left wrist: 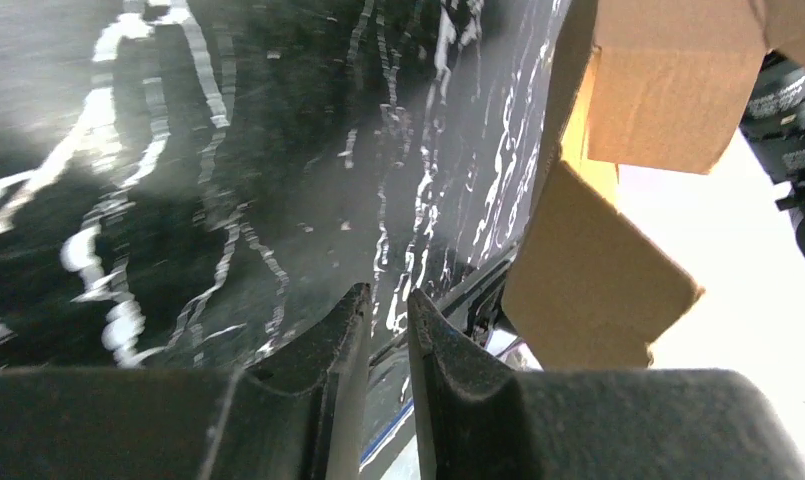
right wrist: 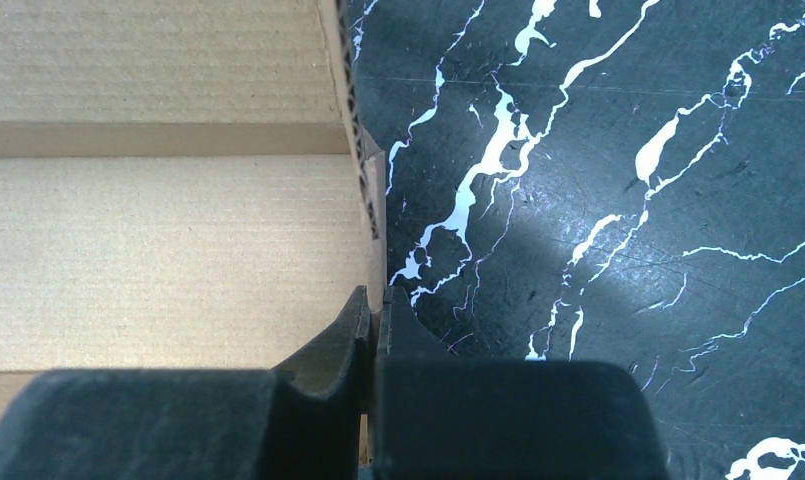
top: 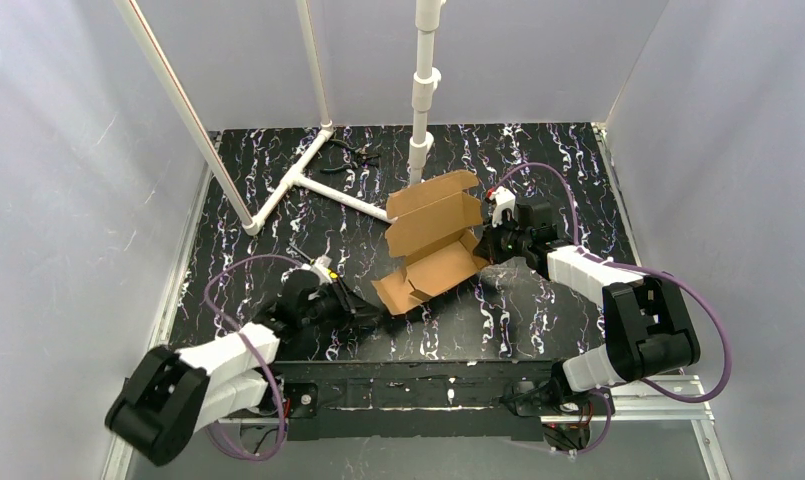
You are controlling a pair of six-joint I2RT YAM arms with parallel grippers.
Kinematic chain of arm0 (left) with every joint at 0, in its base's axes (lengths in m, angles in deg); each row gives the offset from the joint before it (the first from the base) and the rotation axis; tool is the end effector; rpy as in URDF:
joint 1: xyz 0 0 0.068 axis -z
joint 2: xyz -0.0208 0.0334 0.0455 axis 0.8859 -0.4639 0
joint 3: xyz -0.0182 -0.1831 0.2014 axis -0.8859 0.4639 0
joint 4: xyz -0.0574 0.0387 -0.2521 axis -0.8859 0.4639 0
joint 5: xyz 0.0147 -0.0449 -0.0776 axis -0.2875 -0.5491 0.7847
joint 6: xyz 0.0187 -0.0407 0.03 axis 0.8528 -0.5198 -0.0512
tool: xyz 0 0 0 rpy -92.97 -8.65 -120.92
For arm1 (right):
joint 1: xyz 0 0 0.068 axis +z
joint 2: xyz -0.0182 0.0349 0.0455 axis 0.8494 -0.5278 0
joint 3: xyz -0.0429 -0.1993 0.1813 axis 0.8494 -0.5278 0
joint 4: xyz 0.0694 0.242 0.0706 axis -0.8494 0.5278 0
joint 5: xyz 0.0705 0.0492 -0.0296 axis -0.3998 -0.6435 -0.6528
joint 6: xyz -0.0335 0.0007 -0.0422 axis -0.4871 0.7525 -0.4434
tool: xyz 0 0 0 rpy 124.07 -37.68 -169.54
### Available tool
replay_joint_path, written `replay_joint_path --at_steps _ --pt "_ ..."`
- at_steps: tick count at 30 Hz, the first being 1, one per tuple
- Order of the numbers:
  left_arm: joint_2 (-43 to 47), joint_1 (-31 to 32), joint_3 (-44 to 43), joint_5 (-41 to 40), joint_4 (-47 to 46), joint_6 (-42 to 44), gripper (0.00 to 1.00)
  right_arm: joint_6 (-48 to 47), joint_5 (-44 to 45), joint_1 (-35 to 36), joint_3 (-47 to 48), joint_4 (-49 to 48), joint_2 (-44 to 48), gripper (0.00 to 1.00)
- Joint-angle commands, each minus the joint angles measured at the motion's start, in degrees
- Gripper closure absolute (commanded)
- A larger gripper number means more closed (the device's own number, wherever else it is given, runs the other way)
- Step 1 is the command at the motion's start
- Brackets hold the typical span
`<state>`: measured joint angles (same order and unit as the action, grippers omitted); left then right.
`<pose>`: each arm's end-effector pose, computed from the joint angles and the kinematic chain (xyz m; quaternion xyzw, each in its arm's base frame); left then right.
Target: Fold the paper box
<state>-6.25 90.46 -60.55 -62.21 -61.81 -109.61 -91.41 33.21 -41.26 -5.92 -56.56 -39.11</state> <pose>0.1501 -0.0959 0.1453 -0.1720 0.8180 -0.4984 0.2300 0.2751 0.0968 0.1883 -0.2215 0.8583 0.2192 0.4078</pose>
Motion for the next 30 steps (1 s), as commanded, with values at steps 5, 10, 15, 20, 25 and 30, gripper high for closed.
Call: replay_joint_path --at_steps 5,10,15,20,25,30 --pt "-18.1 5.5 -7.5 -1.8 -22.0 0.5 0.81 0.4 -0.2 -0.3 0.0 -2.4 1.1 0.99" --pt "-20.6 6.2 -12.2 -0.6 -24.5 0.7 0.82 -0.8 1.6 0.2 0.0 -2.2 0.7 0.99" --pt "-22.3 7.7 -14.2 0.4 -24.5 0.2 0.81 -1.3 3.7 1.1 0.0 -2.2 0.1 0.99" --pt "-25.9 8.7 -14.7 1.2 -25.2 -0.7 0.76 -1.2 3.8 1.6 0.0 -2.2 -0.2 0.99" --pt "-27.4 9.0 -15.8 1.7 -25.7 -1.6 0.72 -1.4 4.0 1.9 0.0 -2.2 -0.4 0.99" --pt "-25.7 9.1 -15.4 1.4 -26.0 -3.0 0.62 -1.8 4.7 2.2 0.2 -2.0 -1.1 0.99"
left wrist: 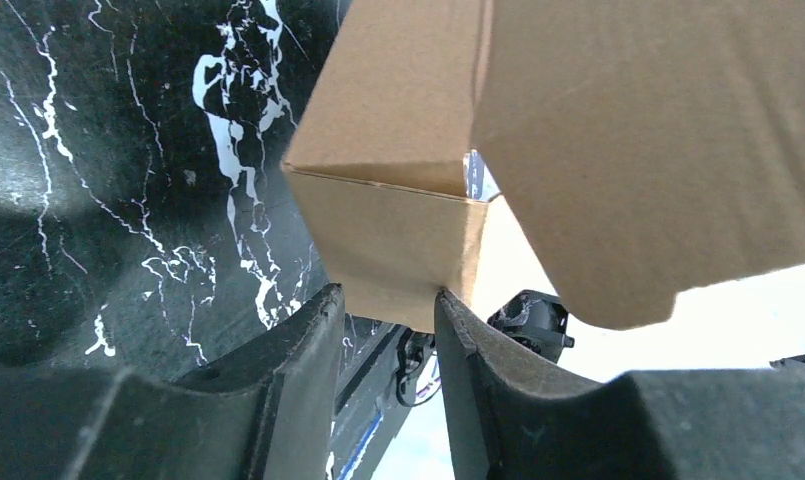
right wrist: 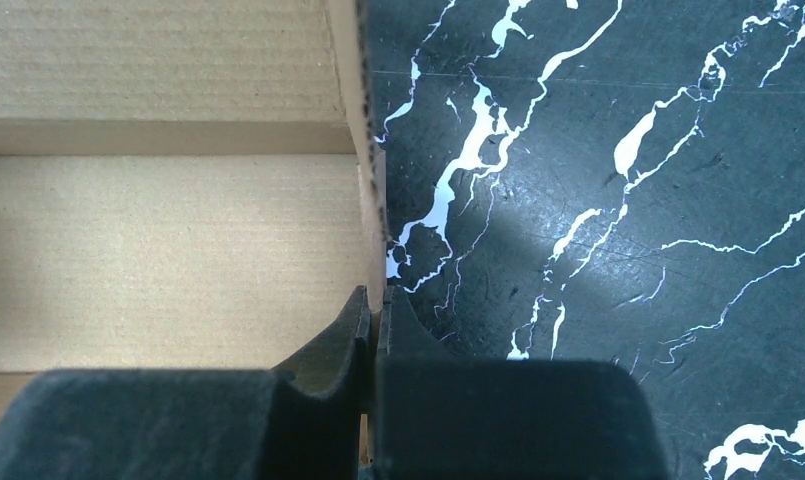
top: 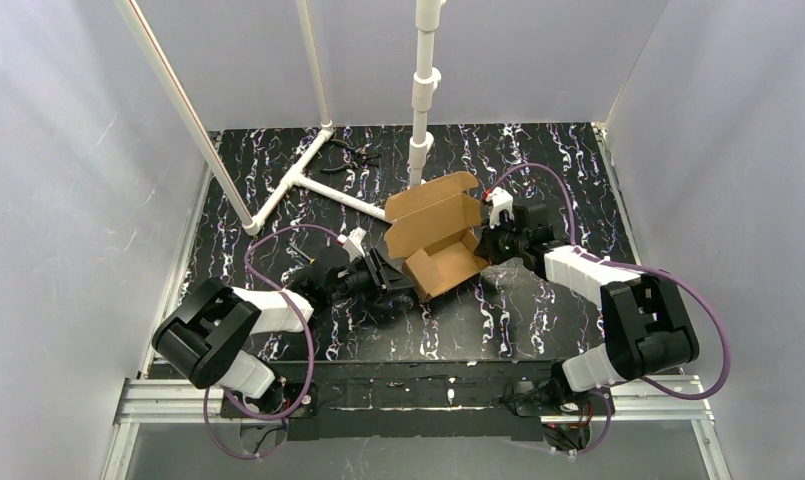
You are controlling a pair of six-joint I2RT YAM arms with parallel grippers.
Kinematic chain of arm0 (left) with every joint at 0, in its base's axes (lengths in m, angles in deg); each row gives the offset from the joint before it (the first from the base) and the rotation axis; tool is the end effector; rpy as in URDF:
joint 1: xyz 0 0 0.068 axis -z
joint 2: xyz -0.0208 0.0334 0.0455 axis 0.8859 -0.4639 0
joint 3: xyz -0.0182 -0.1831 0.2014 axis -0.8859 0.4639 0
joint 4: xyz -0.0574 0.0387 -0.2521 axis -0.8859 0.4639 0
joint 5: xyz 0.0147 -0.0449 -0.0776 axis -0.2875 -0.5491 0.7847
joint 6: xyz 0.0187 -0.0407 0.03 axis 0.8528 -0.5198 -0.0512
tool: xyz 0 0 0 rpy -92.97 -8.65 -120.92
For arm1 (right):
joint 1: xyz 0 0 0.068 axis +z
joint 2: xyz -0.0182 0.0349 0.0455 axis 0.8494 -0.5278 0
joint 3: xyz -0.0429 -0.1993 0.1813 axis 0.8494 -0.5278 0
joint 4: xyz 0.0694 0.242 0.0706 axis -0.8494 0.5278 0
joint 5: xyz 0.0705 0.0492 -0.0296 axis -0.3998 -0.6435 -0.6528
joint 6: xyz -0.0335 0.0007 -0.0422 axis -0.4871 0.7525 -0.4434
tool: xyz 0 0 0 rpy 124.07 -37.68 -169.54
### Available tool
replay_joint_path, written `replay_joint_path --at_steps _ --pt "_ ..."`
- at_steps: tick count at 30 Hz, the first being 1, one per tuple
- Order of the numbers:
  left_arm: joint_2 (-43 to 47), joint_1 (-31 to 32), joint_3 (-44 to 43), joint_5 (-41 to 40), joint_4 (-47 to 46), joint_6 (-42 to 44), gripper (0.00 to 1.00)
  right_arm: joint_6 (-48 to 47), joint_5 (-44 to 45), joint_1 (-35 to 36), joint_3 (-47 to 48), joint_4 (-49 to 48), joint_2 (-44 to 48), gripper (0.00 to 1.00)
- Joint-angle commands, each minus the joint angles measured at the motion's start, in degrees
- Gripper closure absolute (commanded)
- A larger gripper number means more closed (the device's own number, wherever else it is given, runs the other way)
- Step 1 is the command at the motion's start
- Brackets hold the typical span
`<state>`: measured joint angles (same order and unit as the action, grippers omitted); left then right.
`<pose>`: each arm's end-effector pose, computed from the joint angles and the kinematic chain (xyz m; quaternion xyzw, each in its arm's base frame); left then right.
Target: Fold the paper box
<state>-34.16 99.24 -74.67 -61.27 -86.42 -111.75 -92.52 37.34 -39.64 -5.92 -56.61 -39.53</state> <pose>0.2028 -0.1702 0.1621 -0.0899 0.7800 -0.5749 0.2303 0.2743 0.1026 0.1858 -0.2273 0.8623 0.1896 0.4109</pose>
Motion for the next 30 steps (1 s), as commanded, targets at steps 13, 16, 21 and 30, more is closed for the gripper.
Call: replay_joint_path --at_steps 13,16,21,30 --pt "1.0 2.7 0.1 -4.7 -2.9 -3.8 0.57 -1.0 1.2 2.0 0.6 -1.6 -1.7 0.99" --pt "-0.9 3.7 0.0 -7.0 -2.5 -5.2 0.46 -0.8 1.1 2.1 0.5 -1.6 -1.3 0.99" --pt "-1.9 5.1 -0.3 -9.4 0.8 -6.8 0.33 -0.6 1.3 2.3 0.6 -1.7 -1.0 0.99" --pt "2.5 8.2 -4.7 -16.9 19.6 -5.9 0.38 -1.0 2.0 3.5 0.8 -1.5 -1.1 0.99"
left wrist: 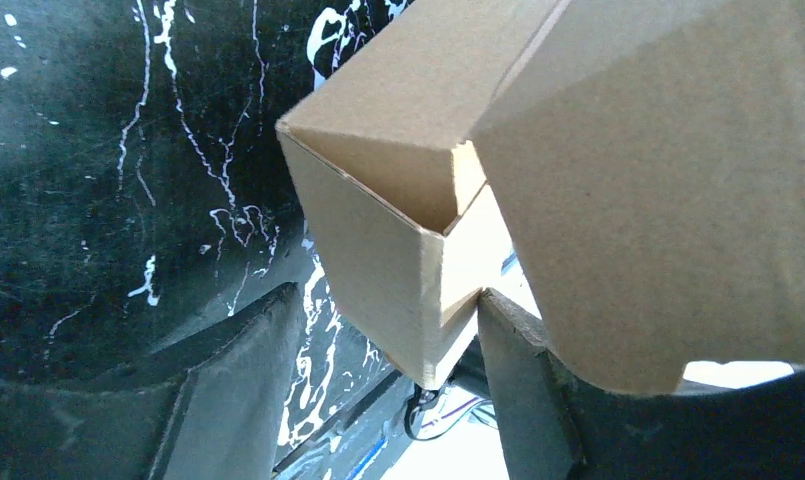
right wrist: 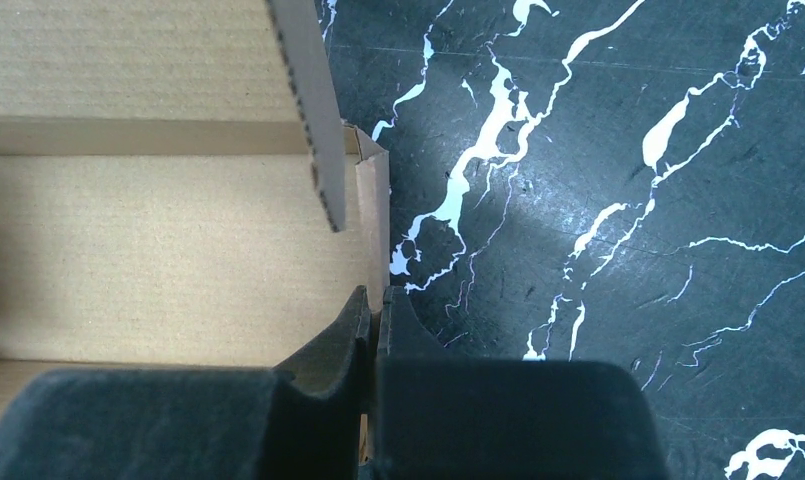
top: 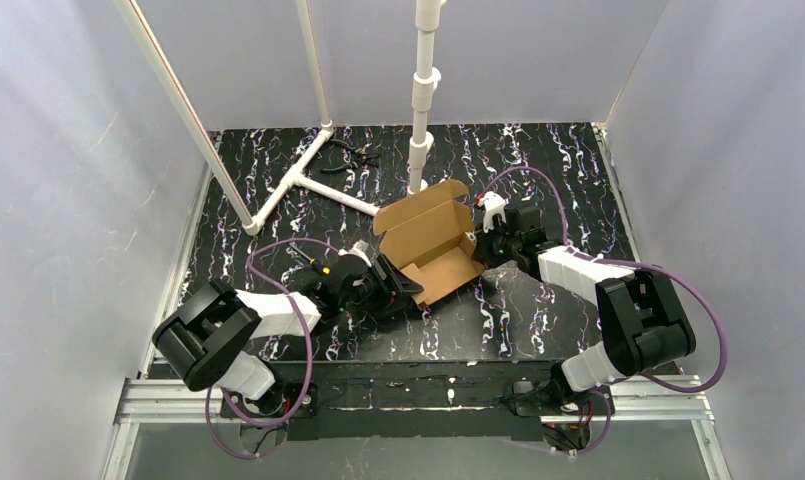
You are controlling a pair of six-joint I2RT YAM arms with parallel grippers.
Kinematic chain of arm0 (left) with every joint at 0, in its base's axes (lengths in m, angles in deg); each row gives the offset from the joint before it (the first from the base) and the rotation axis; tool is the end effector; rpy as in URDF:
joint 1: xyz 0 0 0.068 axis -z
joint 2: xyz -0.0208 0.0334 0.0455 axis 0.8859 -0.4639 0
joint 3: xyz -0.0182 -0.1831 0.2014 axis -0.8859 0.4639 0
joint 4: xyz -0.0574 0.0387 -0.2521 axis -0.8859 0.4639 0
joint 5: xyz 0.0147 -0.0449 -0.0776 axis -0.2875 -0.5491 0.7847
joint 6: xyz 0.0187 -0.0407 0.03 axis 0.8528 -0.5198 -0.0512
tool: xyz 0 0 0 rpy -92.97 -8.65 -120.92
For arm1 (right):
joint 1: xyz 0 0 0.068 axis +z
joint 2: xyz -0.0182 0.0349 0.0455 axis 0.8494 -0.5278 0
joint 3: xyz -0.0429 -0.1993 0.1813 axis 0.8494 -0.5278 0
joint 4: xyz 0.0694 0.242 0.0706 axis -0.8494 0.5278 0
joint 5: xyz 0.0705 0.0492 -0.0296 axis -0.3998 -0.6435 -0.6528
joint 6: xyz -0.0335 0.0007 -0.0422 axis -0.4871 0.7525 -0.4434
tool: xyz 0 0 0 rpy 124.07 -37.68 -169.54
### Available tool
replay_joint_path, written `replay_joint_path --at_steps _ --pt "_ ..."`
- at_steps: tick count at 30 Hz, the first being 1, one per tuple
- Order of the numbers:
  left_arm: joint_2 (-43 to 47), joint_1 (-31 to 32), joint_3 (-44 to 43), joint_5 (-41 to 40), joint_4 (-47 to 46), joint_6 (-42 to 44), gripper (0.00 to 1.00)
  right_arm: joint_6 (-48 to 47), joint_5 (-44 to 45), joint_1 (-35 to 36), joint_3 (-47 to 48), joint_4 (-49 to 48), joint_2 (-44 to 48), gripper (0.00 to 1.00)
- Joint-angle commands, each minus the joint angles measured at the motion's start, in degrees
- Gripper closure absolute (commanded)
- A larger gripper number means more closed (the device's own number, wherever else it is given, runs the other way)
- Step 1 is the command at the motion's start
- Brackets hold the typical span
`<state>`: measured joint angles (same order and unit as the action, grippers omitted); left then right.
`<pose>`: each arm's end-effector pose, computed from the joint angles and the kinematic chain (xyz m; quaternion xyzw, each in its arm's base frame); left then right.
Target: Fold the paper box
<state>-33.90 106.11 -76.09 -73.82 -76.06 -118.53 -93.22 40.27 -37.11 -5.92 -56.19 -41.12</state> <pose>0.1869 -0.1886 0.1509 -0.1742 0.8153 -0.5129 0.2046 0.2717 0.1136 0.1773 -0.2410 0.8686 0.1723 0.3971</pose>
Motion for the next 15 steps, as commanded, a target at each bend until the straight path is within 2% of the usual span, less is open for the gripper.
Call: replay_joint_path --at_steps 1,6,10,12,15 --pt "2.2 1.5 -4.0 -4.8 10.5 0.9 0.39 -0.5 -0.8 1.2 0.9 -1.9 0.6 0.99" --pt "2.3 3.6 -12.1 -10.2 28.2 1.2 0.47 -0.9 0.7 2.0 0.8 -1.9 1.4 0.99" --pt "1.2 4.9 -21.2 -17.6 50.3 0.1 0.55 -0.1 0.6 2.2 1.0 -1.9 2.1 0.99" --pt "0.8 5.4 -22.8 -18.7 53.7 -0.2 0.58 0.6 0.5 2.5 0.9 -2.1 2.5 0.99" --pt "0.0 5.8 -24.4 -19.4 56.2 0.3 0.73 1.5 0.2 3.1 0.9 -2.4 3.2 0.99"
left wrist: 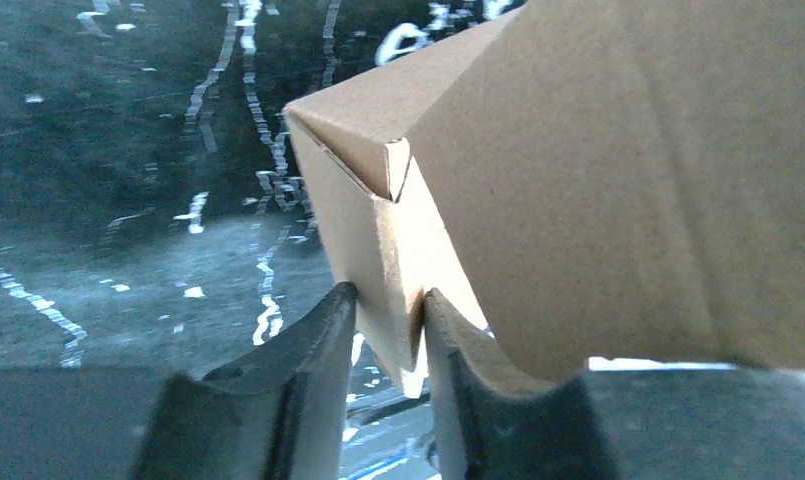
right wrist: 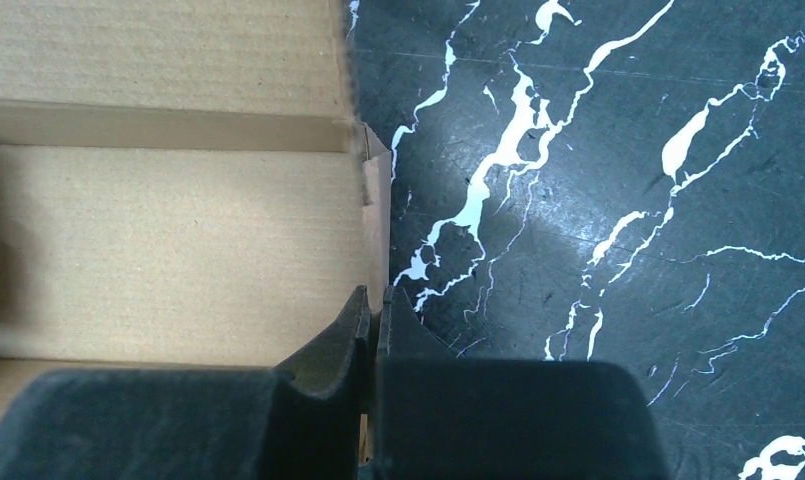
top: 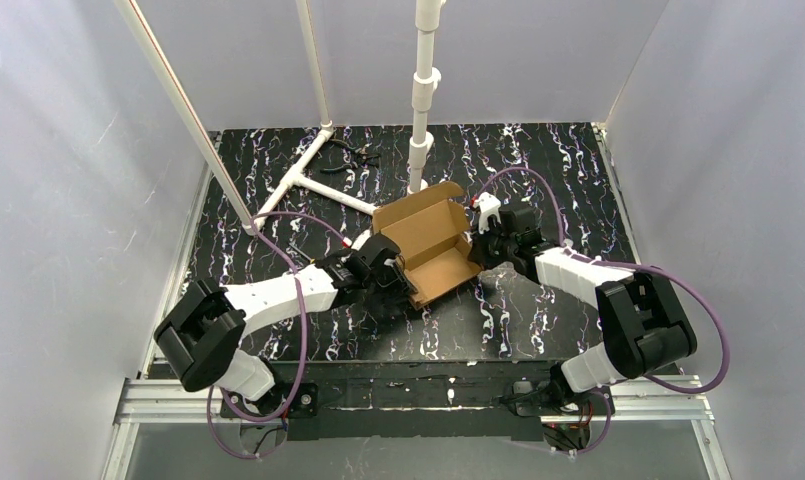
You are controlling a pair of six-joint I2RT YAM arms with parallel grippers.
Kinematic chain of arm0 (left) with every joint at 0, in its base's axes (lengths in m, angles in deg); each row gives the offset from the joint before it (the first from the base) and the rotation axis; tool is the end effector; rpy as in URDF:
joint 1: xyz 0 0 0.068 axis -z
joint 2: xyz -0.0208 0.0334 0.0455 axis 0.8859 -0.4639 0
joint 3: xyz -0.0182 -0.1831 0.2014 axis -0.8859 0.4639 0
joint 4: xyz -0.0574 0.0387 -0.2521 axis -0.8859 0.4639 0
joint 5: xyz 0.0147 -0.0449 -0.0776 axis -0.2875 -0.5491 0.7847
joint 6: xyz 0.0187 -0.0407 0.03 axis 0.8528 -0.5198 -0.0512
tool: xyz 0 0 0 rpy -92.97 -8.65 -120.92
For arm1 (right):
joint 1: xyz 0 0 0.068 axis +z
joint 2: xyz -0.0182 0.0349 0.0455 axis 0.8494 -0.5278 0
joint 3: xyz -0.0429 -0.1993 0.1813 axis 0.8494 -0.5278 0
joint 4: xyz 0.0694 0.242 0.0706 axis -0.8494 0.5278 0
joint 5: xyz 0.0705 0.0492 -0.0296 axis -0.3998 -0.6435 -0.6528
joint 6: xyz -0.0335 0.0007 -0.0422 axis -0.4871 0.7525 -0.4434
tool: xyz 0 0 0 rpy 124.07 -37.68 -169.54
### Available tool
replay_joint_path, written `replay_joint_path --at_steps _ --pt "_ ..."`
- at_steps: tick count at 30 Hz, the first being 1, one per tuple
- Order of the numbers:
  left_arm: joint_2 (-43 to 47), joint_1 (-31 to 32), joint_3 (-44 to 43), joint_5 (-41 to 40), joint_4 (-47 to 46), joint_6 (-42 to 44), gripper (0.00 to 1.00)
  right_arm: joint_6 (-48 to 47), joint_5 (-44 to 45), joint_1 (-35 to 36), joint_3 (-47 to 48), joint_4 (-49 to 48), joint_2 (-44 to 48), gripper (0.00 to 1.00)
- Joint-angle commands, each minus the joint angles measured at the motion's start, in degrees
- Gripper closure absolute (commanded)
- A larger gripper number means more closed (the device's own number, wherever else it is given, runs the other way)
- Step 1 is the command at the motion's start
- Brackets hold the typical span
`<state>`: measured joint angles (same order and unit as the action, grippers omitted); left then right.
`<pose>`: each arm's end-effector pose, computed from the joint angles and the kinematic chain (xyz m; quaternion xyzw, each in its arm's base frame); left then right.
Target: Fold the paper box
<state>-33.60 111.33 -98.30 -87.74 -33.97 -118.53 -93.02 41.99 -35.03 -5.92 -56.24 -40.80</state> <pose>0.1984 -0.2256 0.2001 -0.2180 0.8907 -0.3431 0.2034 0.2677 0.1224 0.1788 -0.2495 0.8661 0.1674 0.3995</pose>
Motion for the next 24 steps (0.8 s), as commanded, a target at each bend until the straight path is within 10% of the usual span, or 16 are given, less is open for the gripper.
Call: replay_joint_path --at_steps 1,9,12,15,24 --pt "-0.9 0.7 -3.1 -5.6 15.1 0.5 0.75 1.4 -1.6 1.2 0.9 -2.4 3.0 0.99" --pt "-5.2 2.0 -10.0 -9.7 24.2 3.8 0.78 1.9 -2.3 3.9 0.3 -3.2 4.4 0.99" --pt "-6.7 2.0 -11.5 -11.9 27.0 5.5 0.99 2.2 -3.1 5.3 0.2 -3.5 4.2 0.99" --pt "-8.2 2.0 -13.4 -13.4 28.4 11.2 1.0 2.3 -5.7 6.6 0.0 -3.8 4.1 0.96" --pt "-5.5 1.5 -14.6 -19.7 32.1 29.8 1.0 0.9 -12.7 6.7 0.2 -2.1 8.0 0.31"
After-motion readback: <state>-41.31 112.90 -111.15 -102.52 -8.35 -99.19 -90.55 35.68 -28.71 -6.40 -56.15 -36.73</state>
